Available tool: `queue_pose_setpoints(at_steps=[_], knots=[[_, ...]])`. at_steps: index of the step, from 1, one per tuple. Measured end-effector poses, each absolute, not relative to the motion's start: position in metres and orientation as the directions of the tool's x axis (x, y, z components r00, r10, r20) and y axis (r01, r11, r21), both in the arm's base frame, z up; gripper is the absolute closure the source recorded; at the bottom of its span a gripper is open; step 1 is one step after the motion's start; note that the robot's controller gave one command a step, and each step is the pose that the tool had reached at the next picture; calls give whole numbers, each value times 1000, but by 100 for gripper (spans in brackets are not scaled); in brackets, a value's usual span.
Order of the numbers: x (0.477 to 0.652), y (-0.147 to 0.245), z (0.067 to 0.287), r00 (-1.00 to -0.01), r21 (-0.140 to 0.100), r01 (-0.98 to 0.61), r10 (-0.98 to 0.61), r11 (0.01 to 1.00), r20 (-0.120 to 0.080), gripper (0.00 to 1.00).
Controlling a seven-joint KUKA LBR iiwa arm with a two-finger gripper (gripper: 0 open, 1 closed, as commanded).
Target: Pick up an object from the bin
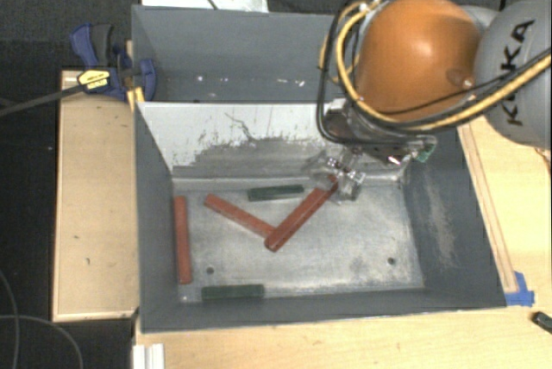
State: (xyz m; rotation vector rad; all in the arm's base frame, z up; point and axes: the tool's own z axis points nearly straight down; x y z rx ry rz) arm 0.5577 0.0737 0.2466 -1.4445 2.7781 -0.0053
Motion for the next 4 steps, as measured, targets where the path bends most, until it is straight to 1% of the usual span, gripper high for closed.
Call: queue_pose_setpoints(at_steps=[1,2,3,4], knots=[[556,74,242,-576,-1,-817,-817,576,-3,0],[518,6,476,-625,-12,-781,-781,625,-9,0],[540,-31,366,-756,2,-655,-655,756,1,0],[565,-13,215,-600,5,-800,-800,600,0,0]])
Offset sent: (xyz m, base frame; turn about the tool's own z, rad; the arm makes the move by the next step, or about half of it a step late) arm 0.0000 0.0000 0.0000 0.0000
